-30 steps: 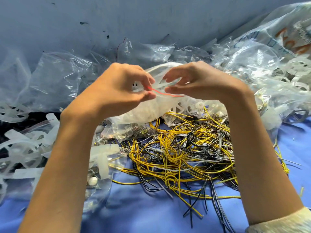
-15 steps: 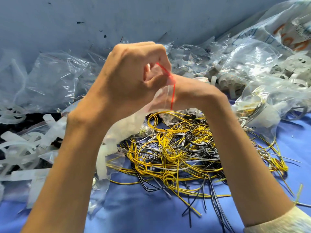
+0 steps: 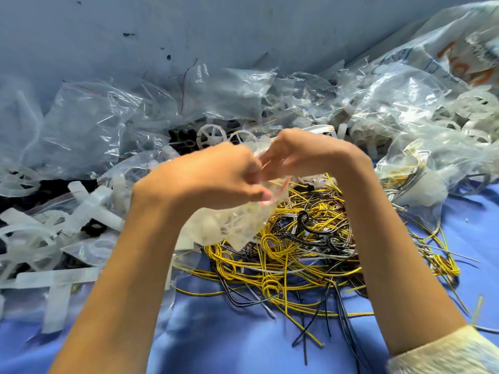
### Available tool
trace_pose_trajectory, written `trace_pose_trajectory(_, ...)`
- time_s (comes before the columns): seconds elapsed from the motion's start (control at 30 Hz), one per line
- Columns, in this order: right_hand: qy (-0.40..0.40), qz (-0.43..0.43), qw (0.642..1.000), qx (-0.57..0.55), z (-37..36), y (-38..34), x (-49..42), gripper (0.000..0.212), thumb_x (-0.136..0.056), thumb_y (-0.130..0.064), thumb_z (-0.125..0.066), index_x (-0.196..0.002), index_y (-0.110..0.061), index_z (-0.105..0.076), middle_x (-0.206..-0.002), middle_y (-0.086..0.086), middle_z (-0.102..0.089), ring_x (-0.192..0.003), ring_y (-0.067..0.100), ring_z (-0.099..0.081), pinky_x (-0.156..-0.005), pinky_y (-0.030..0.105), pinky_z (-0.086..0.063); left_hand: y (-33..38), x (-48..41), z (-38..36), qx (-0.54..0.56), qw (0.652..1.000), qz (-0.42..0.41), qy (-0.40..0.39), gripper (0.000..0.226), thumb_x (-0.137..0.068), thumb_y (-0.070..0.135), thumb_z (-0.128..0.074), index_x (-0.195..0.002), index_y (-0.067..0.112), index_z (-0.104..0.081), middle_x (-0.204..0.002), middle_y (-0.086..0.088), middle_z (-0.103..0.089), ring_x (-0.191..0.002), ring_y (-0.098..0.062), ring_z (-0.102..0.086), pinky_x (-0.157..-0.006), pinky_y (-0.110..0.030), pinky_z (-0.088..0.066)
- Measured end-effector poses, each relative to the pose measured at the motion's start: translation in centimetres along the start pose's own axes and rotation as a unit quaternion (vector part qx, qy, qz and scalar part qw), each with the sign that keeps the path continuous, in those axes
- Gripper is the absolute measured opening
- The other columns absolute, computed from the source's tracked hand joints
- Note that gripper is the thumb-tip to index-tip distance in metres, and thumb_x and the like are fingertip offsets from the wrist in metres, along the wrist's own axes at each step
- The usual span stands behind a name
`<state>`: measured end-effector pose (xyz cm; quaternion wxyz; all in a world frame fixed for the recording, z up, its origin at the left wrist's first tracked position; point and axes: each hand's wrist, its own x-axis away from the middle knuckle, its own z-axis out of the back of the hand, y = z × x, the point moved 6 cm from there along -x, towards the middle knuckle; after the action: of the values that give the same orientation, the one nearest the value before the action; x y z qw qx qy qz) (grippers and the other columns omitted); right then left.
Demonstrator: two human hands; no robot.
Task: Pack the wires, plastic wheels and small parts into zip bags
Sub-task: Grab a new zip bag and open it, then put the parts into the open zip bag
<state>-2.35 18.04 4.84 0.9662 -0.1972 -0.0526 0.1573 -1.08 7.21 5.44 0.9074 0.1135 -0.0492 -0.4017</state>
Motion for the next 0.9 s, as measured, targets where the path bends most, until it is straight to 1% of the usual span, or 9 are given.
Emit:
trace_pose_trajectory(0.07, 0.051, -0.029, 0.996, -0.063, 1.0, 1.5, 0.5, 0.009, -0.083, -0.019, -0.071, -0.088, -0.025, -0.075, -0.067, -0.02, -0.069, -0.061, -0.005, -0.059, -0.057, 0.009, -0.042, -1.7, -0.3, -1.4, -0.011, 0.997, 0.058, -0.057, 0.043, -0.089, 0.049, -0.056, -0.063, 0.015, -0.06, -0.061, 0.002, -0.067, -0.054, -0.006, -0.057, -0.051, -0.02, -0.038)
trace_pose_trajectory(0.13, 0.102, -0.055, 0.989, -0.093, 1.9, 3.0, 1.0, 0.007, -0.082, -0.015, -0.07, -0.086, -0.02, -0.074, -0.074, -0.006, -0.072, -0.066, 0.004, -0.064, -0.06, 0.014, -0.049, -2.8, -0.4, -1.9, -0.008, 0.993, 0.089, -0.072, 0.049, -0.092, 0.05, -0.05, -0.062, 0.014, -0.062, -0.057, 0.004, -0.068, -0.05, 0.0, -0.057, -0.053, -0.019, -0.039)
trace_pose_trajectory(0.2, 0.14, -0.099, 0.981, -0.091, 2.5, 4.6, 1.2, 0.011, -0.08, -0.009, -0.069, -0.085, -0.018, -0.071, -0.073, -0.003, -0.071, -0.068, 0.01, -0.067, -0.065, 0.023, -0.056, -3.6, -0.3, -1.9, 0.001, 0.992, 0.104, -0.071, 0.051, -0.094, 0.048, -0.048, -0.058, 0.015, -0.061, -0.05, 0.009, -0.065, -0.043, 0.006, -0.054, -0.052, -0.019, -0.037)
trace_pose_trajectory(0.27, 0.109, -0.162, 0.979, -0.053, 1.9, 6.1, 1.2, 0.015, -0.079, -0.006, -0.069, -0.087, -0.018, -0.07, -0.073, -0.001, -0.072, -0.071, 0.013, -0.069, -0.071, 0.03, -0.057, -3.9, -0.2, -1.7, 0.01, 0.992, 0.108, -0.072, 0.051, -0.094, 0.046, -0.048, -0.055, 0.016, -0.06, -0.049, 0.011, -0.064, -0.042, 0.006, -0.054, -0.051, -0.019, -0.035)
trace_pose_trajectory(0.37, 0.029, -0.237, 0.971, 0.005, 0.6, 7.6, 1.3, 0.022, -0.077, -0.007, -0.071, -0.092, -0.022, -0.069, -0.088, 0.001, -0.073, -0.085, 0.017, -0.069, -0.084, 0.035, -0.056, -3.9, -0.1, -1.7, 0.007, 0.991, 0.107, -0.076, 0.049, -0.094, 0.045, -0.05, -0.056, 0.016, -0.06, -0.053, 0.01, -0.065, -0.043, 0.005, -0.053, -0.051, -0.02, -0.035)
trace_pose_trajectory(0.53, 0.131, -0.255, 0.958, 0.028, 1.7, 7.7, 1.0, 0.028, -0.076, 0.001, -0.063, -0.1, -0.008, -0.071, -0.098, 0.013, -0.072, -0.096, 0.028, -0.067, -0.085, 0.042, -0.056, -3.5, 0.0, -1.6, 0.004, 0.991, 0.103, -0.081, 0.047, -0.093, 0.048, -0.05, -0.059, 0.016, -0.06, -0.059, 0.008, -0.066, -0.053, -0.001, -0.056, -0.054, -0.022, -0.036)
trace_pose_trajectory(0.73, 0.104, -0.254, 0.96, 0.051, 0.9, 7.4, 1.0, 0.025, -0.076, -0.004, -0.07, -0.101, -0.002, -0.069, -0.105, 0.018, -0.069, -0.099, 0.033, -0.065, -0.084, 0.044, -0.055, -3.4, 0.2, -1.5, 0.008, 0.991, 0.105, -0.079, 0.046, -0.092, 0.049, -0.05, -0.06, 0.017, -0.06, -0.06, 0.009, -0.066, -0.047, 0.007, -0.054, -0.052, -0.02, -0.034)
trace_pose_trajectory(0.83, 0.143, -0.253, 0.955, 0.055, 1.5, 7.1, 1.1, 0.026, -0.071, -0.003, -0.075, -0.094, -0.014, -0.074, -0.101, 0.007, -0.072, -0.096, 0.027, -0.065, -0.089, 0.043, -0.052, -3.3, 0.2, -1.4, 0.007, 0.991, 0.105, -0.083, 0.046, -0.092, 0.049, -0.049, -0.061, 0.017, -0.06, -0.061, 0.009, -0.067, -0.051, 0.004, -0.055, -0.052, -0.02, -0.034)
trace_pose_trajectory(0.9, 0.139, -0.267, 0.952, 0.056, 1.5, 7.2, 1.2, 0.028, -0.073, -0.004, -0.075, -0.093, -0.024, -0.074, -0.097, 0.002, -0.072, -0.097, 0.024, -0.063, -0.103, 0.048, -0.04, -3.3, 0.2, -1.3, 0.004, 0.991, 0.104, -0.083, 0.046, -0.093, 0.049, -0.049, -0.063, 0.017, -0.061, -0.063, 0.009, -0.067, -0.055, 0.001, -0.056, -0.053, -0.021, -0.034)
